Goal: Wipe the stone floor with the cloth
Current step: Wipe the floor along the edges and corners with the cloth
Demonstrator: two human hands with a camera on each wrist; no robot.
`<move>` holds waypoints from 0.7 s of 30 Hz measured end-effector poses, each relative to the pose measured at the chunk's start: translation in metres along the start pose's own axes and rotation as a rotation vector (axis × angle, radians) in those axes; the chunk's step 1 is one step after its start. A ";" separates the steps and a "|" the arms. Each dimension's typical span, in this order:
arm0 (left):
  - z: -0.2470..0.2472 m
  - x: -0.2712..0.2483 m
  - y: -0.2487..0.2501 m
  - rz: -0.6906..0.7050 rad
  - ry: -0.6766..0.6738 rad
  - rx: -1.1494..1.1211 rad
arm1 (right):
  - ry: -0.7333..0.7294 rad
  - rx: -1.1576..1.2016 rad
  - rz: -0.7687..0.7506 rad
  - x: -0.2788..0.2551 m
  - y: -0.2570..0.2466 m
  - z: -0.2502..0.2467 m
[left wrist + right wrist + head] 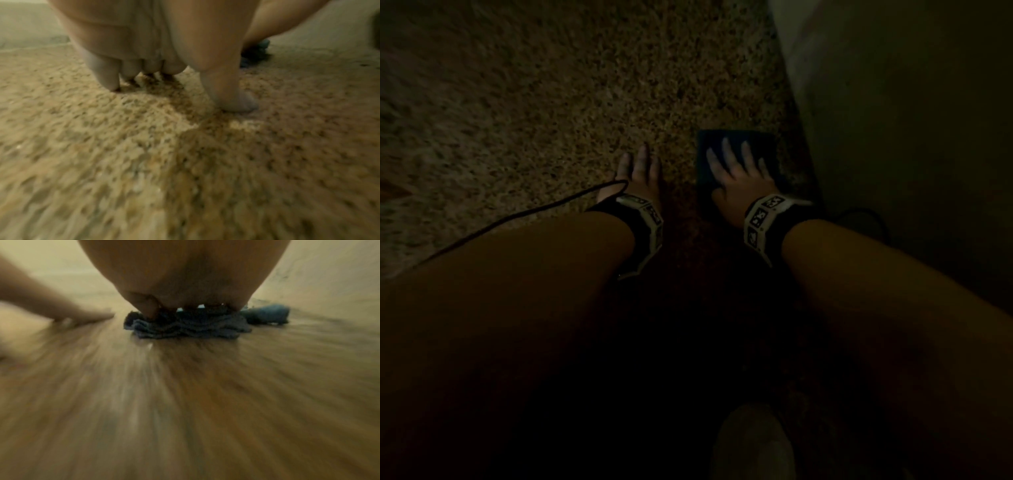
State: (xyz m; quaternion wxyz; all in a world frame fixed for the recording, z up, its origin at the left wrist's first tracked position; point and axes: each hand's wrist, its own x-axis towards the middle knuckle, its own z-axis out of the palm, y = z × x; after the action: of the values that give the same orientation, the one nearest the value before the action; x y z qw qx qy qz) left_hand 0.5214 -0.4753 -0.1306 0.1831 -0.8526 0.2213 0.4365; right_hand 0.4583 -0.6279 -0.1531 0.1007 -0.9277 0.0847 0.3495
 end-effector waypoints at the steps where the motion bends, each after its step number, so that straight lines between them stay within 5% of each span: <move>1: -0.002 -0.003 0.002 0.017 -0.001 0.031 | -0.009 -0.010 -0.003 -0.009 0.004 0.006; 9: 0.000 0.003 0.014 0.163 0.038 0.008 | -0.101 -0.042 0.063 -0.065 0.032 0.048; 17: 0.000 -0.001 0.025 0.164 0.040 0.085 | -0.084 -0.026 0.029 -0.057 0.041 0.051; 21: -0.001 0.001 0.028 0.132 0.023 0.089 | 0.045 -0.034 0.050 -0.032 0.044 0.035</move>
State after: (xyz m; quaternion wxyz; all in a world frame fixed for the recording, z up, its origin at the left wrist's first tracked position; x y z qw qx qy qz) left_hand 0.5070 -0.4994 -0.1340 0.1892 -0.8322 0.2984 0.4273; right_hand 0.4031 -0.6586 -0.1629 0.0742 -0.9345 0.1042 0.3322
